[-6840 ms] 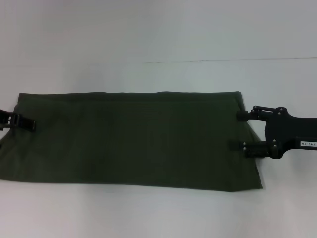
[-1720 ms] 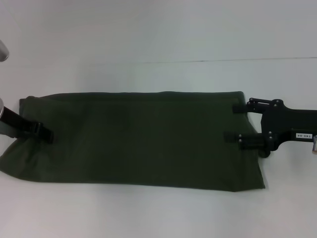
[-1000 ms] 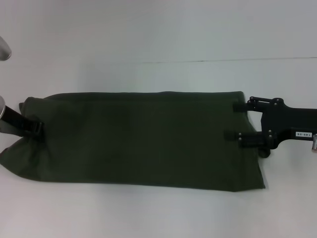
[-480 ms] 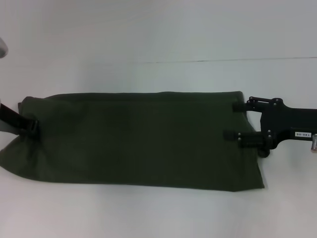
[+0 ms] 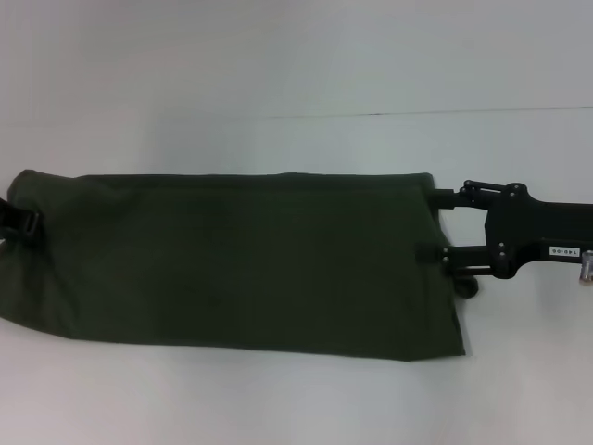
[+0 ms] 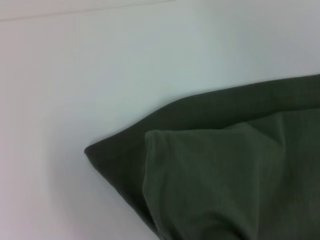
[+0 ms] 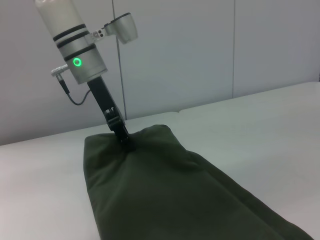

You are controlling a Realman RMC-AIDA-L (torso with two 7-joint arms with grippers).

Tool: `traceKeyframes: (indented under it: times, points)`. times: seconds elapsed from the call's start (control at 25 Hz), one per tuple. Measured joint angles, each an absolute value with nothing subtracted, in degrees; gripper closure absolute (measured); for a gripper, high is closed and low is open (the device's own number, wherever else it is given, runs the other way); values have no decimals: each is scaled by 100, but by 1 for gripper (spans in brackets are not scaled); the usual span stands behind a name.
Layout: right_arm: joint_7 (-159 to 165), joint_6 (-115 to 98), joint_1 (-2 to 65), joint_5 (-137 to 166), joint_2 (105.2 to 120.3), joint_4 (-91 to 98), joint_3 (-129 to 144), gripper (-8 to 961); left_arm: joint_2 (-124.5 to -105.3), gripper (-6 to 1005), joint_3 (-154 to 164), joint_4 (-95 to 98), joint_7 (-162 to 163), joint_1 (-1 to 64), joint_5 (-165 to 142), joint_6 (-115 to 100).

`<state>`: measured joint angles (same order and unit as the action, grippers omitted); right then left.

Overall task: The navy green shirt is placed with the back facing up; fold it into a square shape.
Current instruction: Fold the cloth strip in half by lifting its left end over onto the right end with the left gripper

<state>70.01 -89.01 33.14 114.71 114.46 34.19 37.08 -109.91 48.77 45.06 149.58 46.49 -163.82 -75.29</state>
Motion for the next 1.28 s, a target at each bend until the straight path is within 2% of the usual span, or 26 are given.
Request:
traceKeyframes:
  times: [0.32, 0.52, 0.68, 0.76, 1.08, 1.28]
  points:
    - [6983, -8878, 3321, 11427, 11462, 3419, 3709, 78, -10786, 880, 4845, 5200, 14854, 4606, -16383, -8249]
    - [6926, -8854, 3314, 11416, 11476, 3419, 3709, 78, -10763, 879, 4842, 5981, 14877, 4663, -16379, -8920]
    - [6881, -8815, 3278, 11413, 11490, 3414, 3701, 78, -10941, 879, 4841, 6723, 14910, 4886, -16362, -9565]
    - [6858, -8807, 3265, 11410, 11493, 3402, 3690, 78, -11088, 879, 4855, 7030, 14937, 5123, -16362, -9878]
    - [6823, -8728, 3116, 11406, 11487, 3405, 3561, 78, -11569, 879, 5314, 7211, 15065, 5925, -16373, -10260]
    - [6811, -8769, 3003, 11406, 11426, 3411, 3422, 78, -11780, 879, 5724, 7197, 15275, 6256, -16375, -10191]
